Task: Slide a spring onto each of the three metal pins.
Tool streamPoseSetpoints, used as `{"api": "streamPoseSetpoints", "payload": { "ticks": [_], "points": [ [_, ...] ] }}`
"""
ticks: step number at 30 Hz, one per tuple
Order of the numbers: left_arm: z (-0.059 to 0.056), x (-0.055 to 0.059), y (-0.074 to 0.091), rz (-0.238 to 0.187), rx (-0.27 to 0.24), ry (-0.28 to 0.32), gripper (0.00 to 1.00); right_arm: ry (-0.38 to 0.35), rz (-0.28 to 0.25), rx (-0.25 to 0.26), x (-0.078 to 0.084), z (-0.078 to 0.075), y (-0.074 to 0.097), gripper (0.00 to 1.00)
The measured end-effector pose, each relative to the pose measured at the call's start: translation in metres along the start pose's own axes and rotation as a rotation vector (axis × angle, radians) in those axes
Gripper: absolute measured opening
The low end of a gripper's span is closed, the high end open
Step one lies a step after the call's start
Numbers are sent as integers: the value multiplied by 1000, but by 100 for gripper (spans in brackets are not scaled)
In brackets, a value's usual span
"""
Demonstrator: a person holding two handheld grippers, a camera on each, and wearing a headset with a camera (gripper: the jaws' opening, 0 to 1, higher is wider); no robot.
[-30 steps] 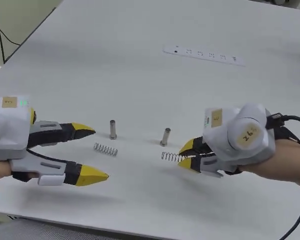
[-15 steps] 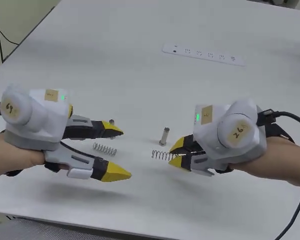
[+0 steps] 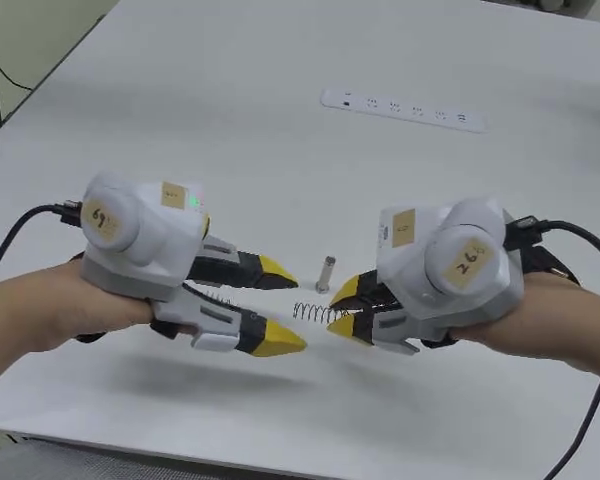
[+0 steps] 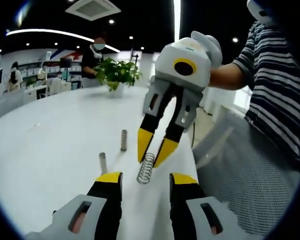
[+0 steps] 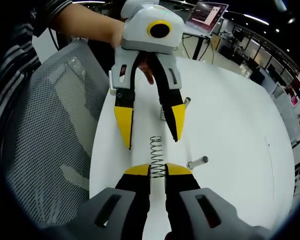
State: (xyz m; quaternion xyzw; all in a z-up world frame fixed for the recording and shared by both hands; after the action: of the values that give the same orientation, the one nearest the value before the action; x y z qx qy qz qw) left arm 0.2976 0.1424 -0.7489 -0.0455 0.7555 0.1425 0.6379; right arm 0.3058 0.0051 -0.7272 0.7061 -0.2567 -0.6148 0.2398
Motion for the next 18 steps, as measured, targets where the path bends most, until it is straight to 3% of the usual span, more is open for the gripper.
{"api": "streamPoseSetpoints", "payload": {
  "ticks": [8, 18],
  "points": [
    [3, 1, -7, -21, 7, 24, 20, -2, -4, 3, 0, 0, 4, 7],
    [0, 1, -10, -21, 20, 14, 11, -1, -14, 4, -3, -2, 6, 7]
  ]
}}
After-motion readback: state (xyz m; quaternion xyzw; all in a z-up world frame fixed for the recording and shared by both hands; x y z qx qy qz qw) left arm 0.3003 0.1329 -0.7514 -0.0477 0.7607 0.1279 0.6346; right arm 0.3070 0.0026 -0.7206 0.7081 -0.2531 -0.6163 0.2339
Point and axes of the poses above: the centre of the closed fingertips' face, and the gripper's own axes: y roughly backward along the fingers, z roughly to its left, x roughly out of its underside, the point moved 9 cm from there along y, roughly backward along the fingers, and after that the axes turned 14 degrees about -z, right-handed, at the moved point
